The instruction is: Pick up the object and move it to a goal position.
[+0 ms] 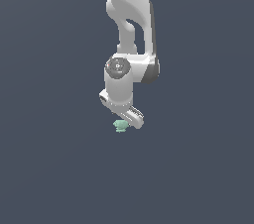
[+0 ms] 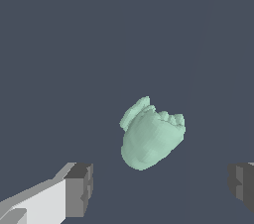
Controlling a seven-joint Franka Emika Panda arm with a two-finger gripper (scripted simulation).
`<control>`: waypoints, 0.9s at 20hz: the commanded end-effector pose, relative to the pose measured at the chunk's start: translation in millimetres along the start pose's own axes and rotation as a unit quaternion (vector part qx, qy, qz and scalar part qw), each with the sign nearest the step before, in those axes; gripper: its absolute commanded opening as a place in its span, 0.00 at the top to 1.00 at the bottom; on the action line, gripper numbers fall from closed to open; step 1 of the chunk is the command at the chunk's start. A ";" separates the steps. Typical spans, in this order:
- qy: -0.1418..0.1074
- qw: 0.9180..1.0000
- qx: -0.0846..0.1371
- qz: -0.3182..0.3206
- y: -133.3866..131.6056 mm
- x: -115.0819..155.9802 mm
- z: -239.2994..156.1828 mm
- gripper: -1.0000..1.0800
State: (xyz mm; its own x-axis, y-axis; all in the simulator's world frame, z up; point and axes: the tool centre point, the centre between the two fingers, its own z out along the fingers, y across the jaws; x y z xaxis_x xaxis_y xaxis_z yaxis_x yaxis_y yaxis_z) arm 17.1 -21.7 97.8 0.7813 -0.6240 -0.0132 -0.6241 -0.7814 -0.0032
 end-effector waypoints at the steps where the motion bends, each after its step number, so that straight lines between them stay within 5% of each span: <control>1: 0.002 1.000 0.000 0.026 1.9 3.8 4.6 0.04; 18: 0.006 0.997 -0.001 0.072 6.0 10.2 22.7 0.04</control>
State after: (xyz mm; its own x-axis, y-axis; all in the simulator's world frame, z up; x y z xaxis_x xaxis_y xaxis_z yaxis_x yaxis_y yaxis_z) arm 21.7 -32.6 79.5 0.6835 -0.7300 0.0002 -0.7300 -0.6835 -0.0007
